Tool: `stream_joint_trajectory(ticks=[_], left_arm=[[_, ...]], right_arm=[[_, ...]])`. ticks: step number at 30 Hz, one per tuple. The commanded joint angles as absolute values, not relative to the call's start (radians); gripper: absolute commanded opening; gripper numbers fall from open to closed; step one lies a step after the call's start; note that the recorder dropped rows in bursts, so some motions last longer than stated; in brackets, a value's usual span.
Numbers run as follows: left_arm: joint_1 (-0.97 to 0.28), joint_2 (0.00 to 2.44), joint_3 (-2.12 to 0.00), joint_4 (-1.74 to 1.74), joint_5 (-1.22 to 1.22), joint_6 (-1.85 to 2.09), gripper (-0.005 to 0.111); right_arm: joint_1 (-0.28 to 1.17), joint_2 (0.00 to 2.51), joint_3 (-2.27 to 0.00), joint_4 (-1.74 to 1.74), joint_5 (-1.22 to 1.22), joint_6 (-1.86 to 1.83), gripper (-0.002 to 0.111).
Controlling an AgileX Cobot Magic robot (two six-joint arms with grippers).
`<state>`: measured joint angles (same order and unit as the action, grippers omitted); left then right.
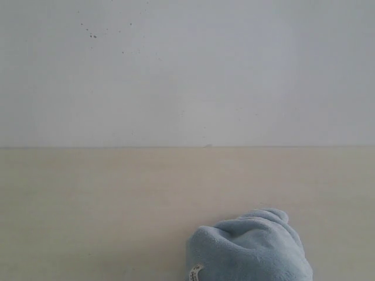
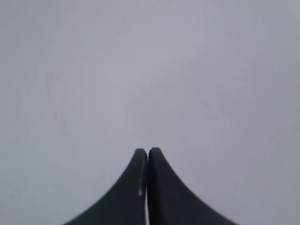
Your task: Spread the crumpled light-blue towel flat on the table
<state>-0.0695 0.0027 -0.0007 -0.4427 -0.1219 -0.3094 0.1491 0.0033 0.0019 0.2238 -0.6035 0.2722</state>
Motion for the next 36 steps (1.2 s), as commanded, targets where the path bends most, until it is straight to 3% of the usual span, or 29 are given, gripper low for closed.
stream_joint_trajectory(ticks=[1,2,4,8,12,17,21,24,28,36], left_arm=[[-0.067,0.0,0.0,-0.457,-0.463,-0.335,0.004],[-0.067,0.0,-0.01,-0.457,-0.683,-0.372,0.004],[-0.067,0.0,-0.054,-0.452,-0.798,-0.374,0.004],[-0.067,0.0,-0.155,-0.375,-0.793,-0.254,0.004],[-0.067,0.1,-0.248,-0.205,-0.735,0.026,0.004],[-0.067,0.391,-0.4,0.109,-0.372,-0.111,0.004],[-0.102,0.822,-0.626,0.405,0.158,-0.366,0.004],[-0.216,1.091,-0.776,0.205,0.497,-0.11,0.004],[-0.368,1.256,-0.761,-0.359,0.643,0.497,0.004],[-0.522,1.447,-0.691,-0.96,0.595,1.123,0.004]], right_arm=[[0.15,0.0,0.0,0.273,-0.899,0.293,0.0],[0.15,0.0,0.0,0.312,-0.985,0.298,0.0],[0.15,0.0,-0.005,0.321,-1.053,0.324,0.0],[0.15,0.0,-0.114,0.321,-1.083,0.411,0.0],[0.15,0.026,-0.279,0.288,-0.877,0.392,0.0],[0.15,0.269,-0.469,0.077,-0.664,0.364,0.0],[0.15,0.675,-0.596,-0.059,-0.64,0.312,0.0],[0.15,1.018,-0.665,-0.057,-0.255,0.124,0.0],[0.15,1.214,-0.665,-0.059,0.206,-0.06,0.0],[0.15,1.306,-0.806,-0.054,0.929,-0.063,0.0]])
